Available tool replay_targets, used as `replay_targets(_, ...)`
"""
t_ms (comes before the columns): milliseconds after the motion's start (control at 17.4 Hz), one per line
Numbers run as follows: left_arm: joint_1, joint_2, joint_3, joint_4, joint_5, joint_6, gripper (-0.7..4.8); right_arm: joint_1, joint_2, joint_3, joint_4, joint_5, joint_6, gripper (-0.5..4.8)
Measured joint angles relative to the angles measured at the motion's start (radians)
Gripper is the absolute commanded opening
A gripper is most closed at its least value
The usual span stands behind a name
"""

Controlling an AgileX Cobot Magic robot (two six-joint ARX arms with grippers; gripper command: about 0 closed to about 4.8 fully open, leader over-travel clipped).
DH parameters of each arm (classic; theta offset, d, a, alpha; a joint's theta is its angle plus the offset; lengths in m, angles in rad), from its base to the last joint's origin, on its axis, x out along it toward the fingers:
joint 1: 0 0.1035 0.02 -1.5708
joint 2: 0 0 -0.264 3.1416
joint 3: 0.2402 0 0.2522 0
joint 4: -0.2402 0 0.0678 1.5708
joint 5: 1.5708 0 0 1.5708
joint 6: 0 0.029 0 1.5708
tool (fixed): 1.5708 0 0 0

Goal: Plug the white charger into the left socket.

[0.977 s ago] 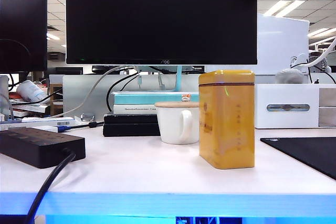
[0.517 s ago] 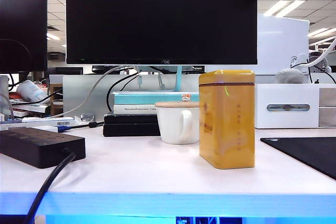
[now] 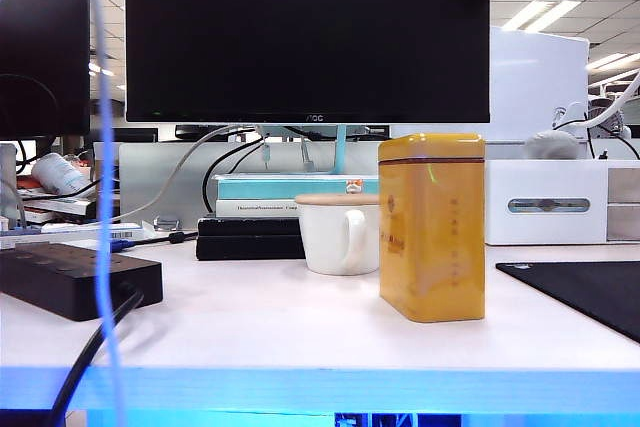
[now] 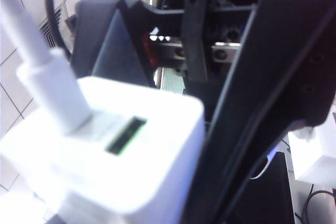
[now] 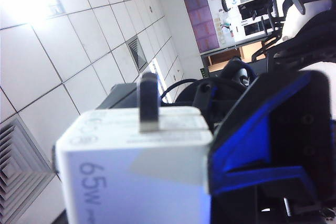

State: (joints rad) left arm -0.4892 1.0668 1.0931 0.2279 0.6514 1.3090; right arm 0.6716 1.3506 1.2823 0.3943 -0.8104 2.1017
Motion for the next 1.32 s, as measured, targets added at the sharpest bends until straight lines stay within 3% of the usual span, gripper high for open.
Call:
replay_targets(230, 0.000, 0.000, 0.000, -0.005, 0.002, -0.020, 1.60, -0.002, 0.000, -0.001, 0.000, -0.005, -0.001, 0.12)
replay_targets(402, 0.000, 0.000, 0.000, -0.005, 0.002, -0.023, 1.47, -0.002, 0.000, -0.001, 0.001, -0.007, -0.003, 0.21)
replay_targets(460, 0.000, 0.000, 0.000, -0.005, 0.002, -0.023, 1.47, -0.002, 0.000, -0.001, 0.001, -0.010, -0.003, 1.07)
replay_targets(517, 0.000, 0.000, 0.000, -0.005, 0.002, -0.023, 1.47, -0.002, 0.000, -0.001, 0.001, -0.010, -0.003, 2.28)
replay_targets(575, 0.000, 0.000, 0.000, -0.005, 0.002, -0.023, 1.47, -0.002, 0.000, -0.001, 0.001, -0.010, -0.003, 2.75)
replay_targets(804, 0.000, -0.001, 0.000, 0.006, 0.000, -0.035, 1.48, 0.000, -0.001, -0.001, 0.009, -0.008, 0.000, 2.75)
replay_targets(1321, -0.001, -0.001, 0.000, 0.037, -0.001, -0.292, 1.47, -0.002, -0.001, 0.000, 0.044, -0.014, -0.022, 2.86)
